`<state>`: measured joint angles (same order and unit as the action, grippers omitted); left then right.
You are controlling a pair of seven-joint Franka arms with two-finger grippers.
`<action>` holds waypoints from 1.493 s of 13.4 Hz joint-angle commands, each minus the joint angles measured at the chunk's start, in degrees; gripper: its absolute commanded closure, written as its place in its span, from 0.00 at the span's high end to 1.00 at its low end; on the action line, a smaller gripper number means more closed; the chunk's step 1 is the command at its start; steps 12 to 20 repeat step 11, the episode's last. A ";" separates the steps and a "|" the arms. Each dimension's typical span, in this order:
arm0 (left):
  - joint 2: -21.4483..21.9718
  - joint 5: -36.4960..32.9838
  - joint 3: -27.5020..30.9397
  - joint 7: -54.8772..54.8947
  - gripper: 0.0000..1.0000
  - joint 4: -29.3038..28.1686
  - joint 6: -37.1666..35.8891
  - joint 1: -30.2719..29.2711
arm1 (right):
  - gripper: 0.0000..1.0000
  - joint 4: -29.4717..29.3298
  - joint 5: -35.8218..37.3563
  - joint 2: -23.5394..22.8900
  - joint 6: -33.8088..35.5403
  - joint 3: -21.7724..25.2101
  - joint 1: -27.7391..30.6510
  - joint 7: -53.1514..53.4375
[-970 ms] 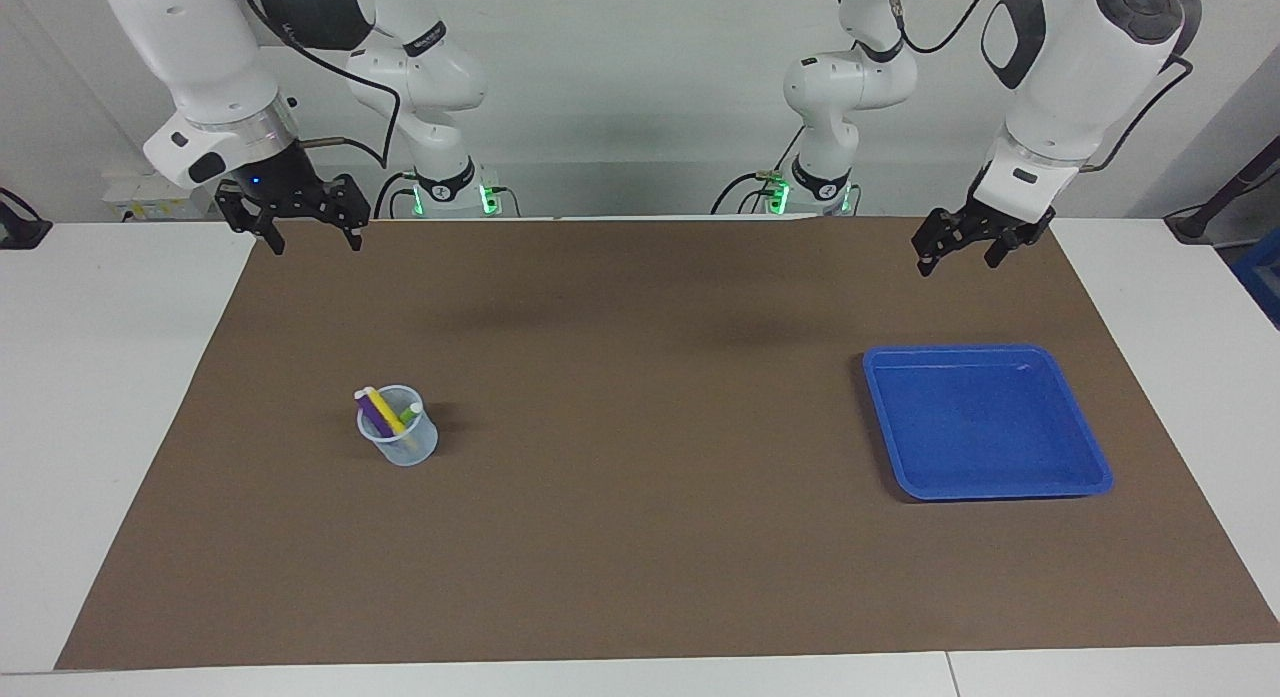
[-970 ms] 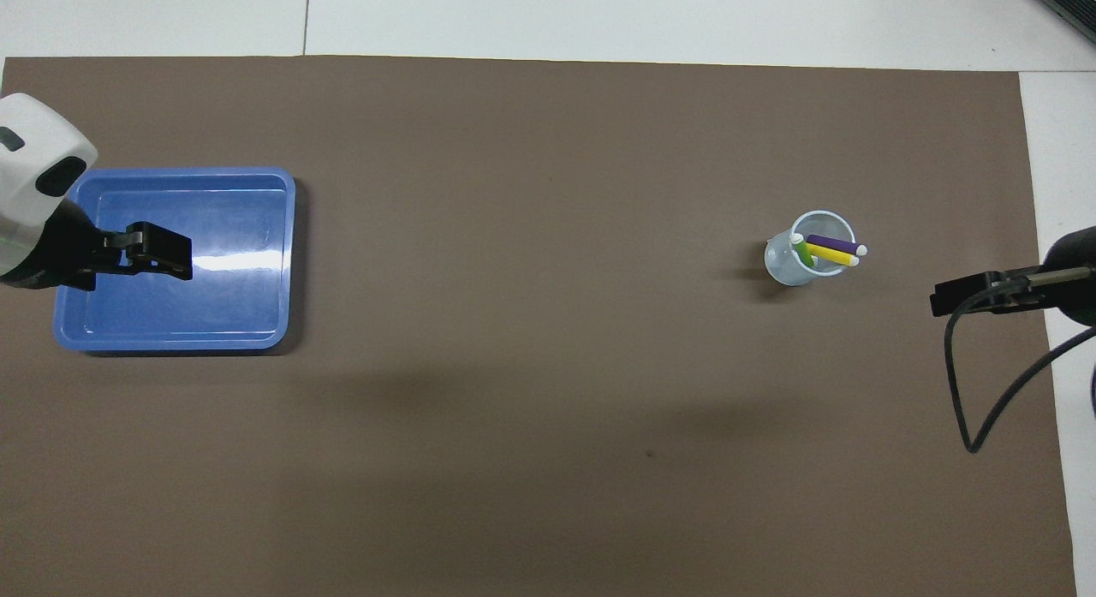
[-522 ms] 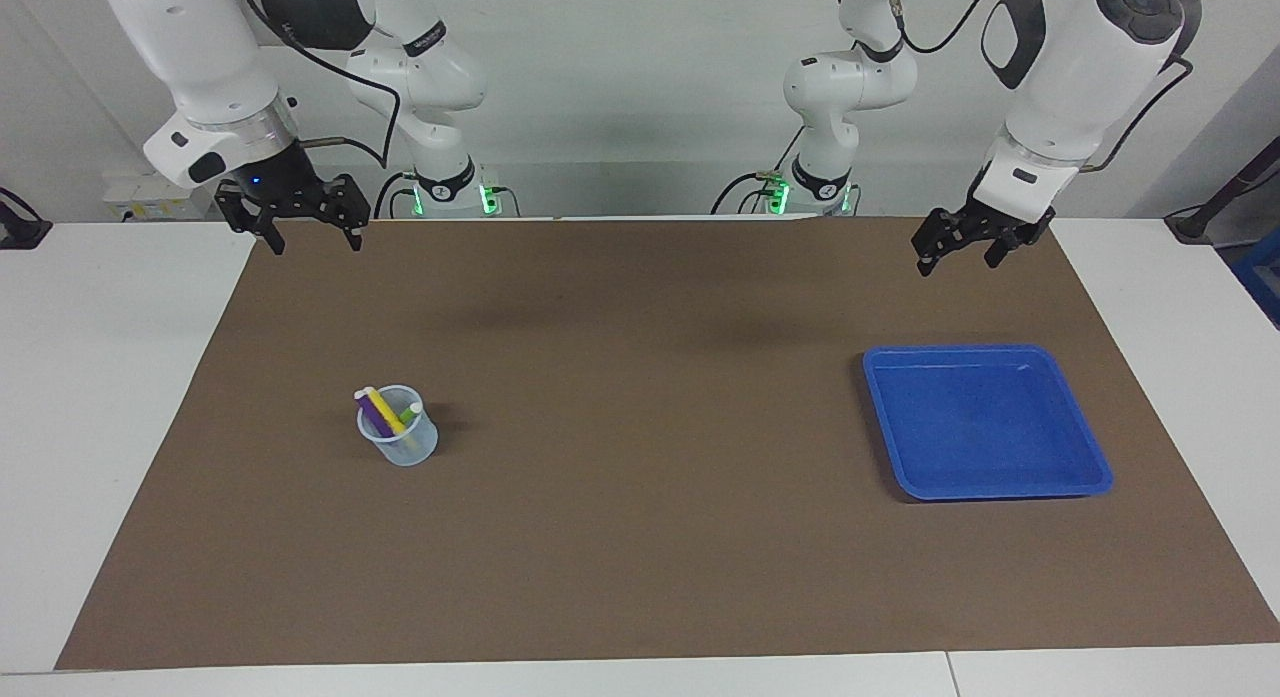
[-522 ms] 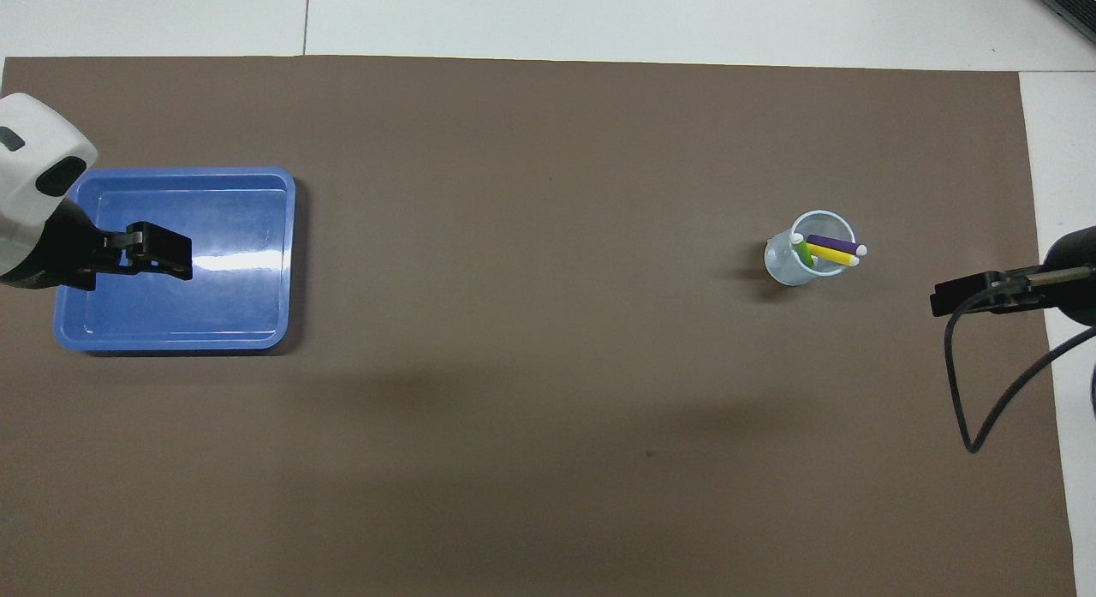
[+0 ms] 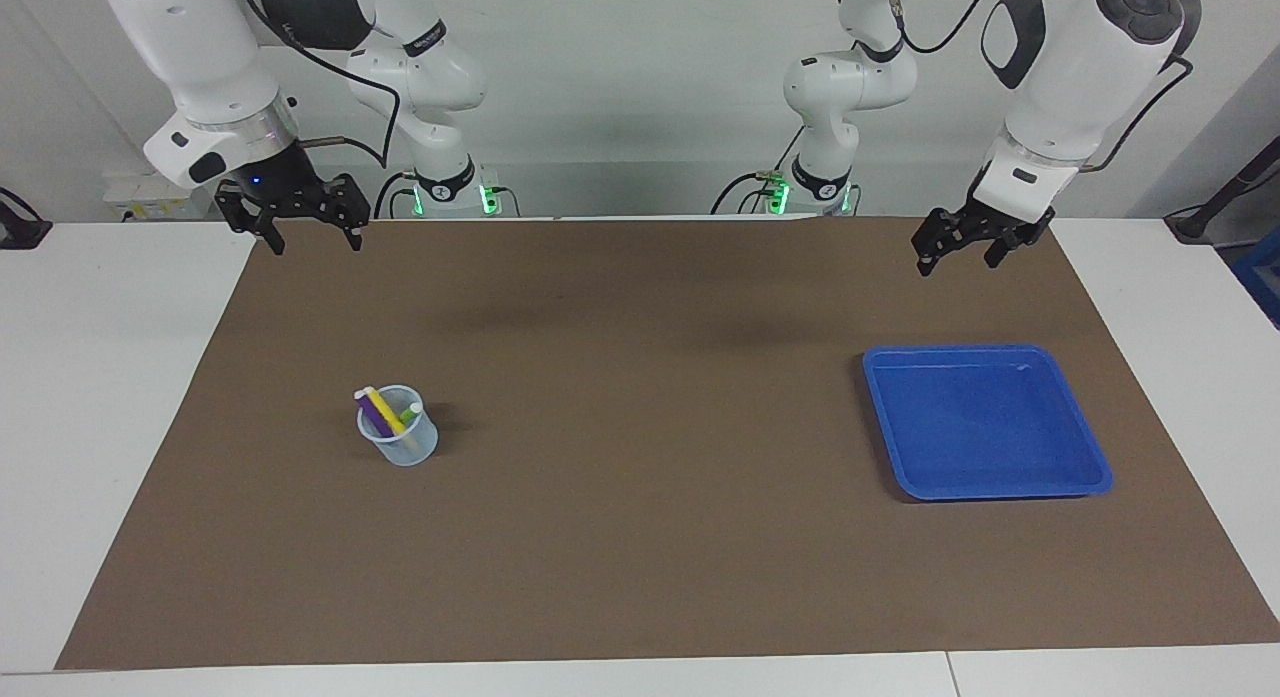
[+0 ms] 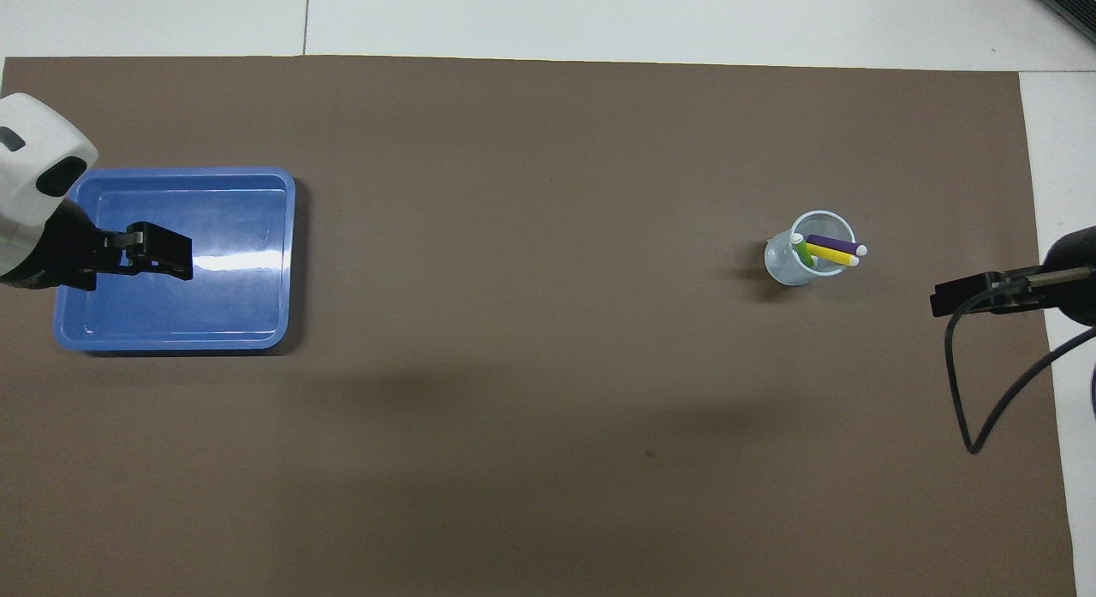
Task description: Transfer and insert pens with both arms
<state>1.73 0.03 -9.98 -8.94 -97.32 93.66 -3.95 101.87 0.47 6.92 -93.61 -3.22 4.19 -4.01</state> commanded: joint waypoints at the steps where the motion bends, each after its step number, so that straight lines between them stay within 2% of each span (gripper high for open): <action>1: 1.09 0.24 1.02 0.59 1.00 -0.68 -0.14 1.05 | 1.00 0.44 -0.64 0.81 0.09 -0.21 0.65 -1.79; 20: 1.09 1.29 1.02 0.15 1.00 -0.50 0.12 1.05 | 1.00 0.44 -0.64 0.81 0.09 -0.21 0.65 -1.79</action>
